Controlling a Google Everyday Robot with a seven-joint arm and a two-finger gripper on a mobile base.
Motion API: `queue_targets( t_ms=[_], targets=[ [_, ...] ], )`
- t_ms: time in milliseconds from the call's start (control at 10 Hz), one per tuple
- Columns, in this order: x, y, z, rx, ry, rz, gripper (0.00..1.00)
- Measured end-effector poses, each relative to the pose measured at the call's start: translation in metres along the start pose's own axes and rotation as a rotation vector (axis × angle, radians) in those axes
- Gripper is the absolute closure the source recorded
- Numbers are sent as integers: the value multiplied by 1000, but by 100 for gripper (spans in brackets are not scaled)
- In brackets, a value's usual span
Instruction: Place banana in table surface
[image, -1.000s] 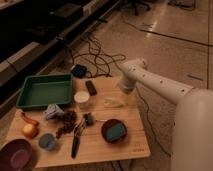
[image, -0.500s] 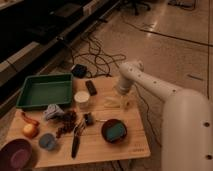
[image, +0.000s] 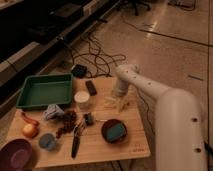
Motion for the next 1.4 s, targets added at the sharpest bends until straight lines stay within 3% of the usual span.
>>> queue_targets(
  t_ms=[100,300,500,1000,1200,1400],
  targets=[
    [2,-1,1,-9,-10,17,59],
    [10,-6,-9,8,-31,42,76],
    [16,-10,-41,52,-41,55,96],
    [6,-19,-160,145,-68,41,100],
    [-5,-16,-220,182,-72,8,100],
    [-13,-15,-254,191,-73,-3,100]
  ],
)
